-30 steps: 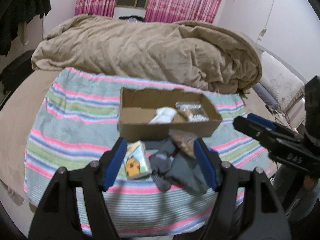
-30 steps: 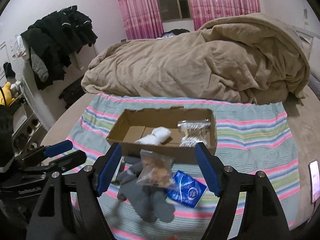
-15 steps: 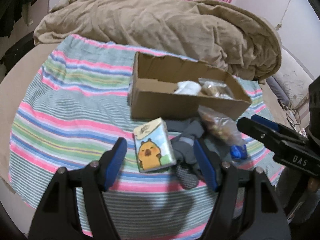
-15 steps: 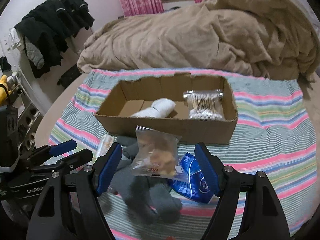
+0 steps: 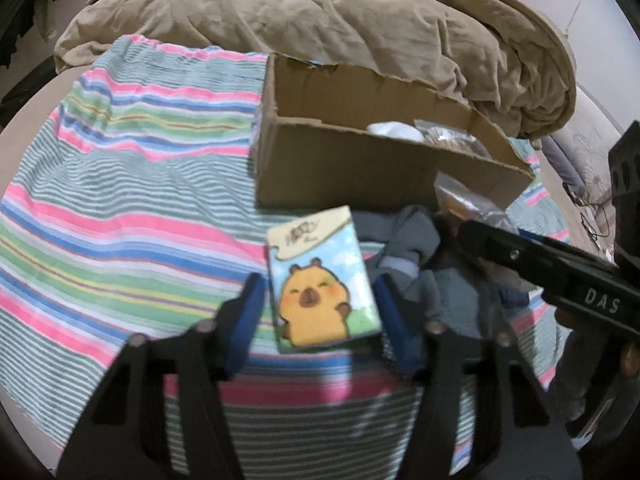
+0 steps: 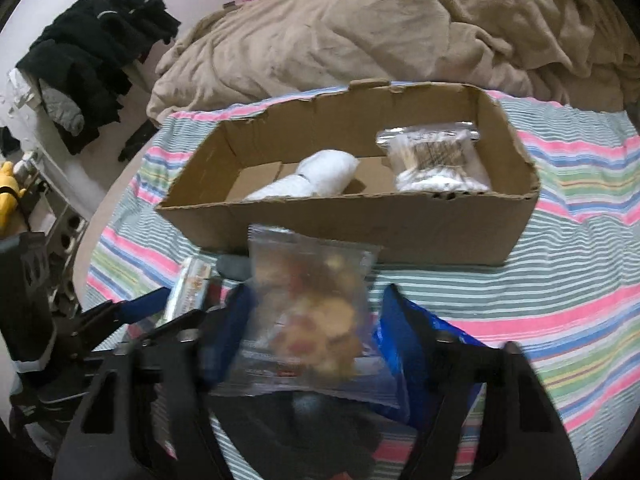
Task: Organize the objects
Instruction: 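Grasp the capybara tissue pack with the left gripper while the right gripper grasps the snack bag, then lower the tissue pack and snack bag into the box and open both grippers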
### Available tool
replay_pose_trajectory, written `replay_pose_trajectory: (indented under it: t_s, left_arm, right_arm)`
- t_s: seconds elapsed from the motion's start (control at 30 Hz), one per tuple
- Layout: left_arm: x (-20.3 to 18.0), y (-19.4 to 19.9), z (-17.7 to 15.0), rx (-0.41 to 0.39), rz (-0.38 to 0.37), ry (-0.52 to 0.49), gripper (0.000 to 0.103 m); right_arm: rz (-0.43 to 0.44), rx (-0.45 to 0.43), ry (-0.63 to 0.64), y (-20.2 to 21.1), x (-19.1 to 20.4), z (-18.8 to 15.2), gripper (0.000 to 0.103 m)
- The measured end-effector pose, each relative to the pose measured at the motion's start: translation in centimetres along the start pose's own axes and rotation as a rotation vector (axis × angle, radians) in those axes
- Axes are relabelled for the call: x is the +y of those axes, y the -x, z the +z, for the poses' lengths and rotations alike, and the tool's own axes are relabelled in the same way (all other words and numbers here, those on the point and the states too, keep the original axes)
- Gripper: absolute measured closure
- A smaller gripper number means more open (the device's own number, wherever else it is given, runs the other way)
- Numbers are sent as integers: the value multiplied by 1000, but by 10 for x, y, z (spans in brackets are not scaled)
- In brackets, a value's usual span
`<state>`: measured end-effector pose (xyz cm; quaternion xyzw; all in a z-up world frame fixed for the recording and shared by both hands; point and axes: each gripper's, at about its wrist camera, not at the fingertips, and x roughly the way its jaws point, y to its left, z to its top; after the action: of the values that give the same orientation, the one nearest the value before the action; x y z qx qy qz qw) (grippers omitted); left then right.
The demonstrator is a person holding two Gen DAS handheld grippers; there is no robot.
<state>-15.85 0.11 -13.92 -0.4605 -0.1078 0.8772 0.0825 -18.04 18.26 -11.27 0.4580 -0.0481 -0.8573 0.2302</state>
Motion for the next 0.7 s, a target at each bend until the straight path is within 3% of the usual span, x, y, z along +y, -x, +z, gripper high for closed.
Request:
replay_pose_trajectory:
  t_s: [0.13,0.4,0.7]
  left_arm:
    - [-5,8,0,-28,2,-11,55]
    - [-14,48,10,-109,-13,-21,55]
    - [-25,79,46,-206,-31,-59,55]
  right_arm:
    - [-8,-20,32,10,7,0,55]
    - [-22,-98,61,45,17,5,56]
    - [-33,-192,91,75,24,37,56]
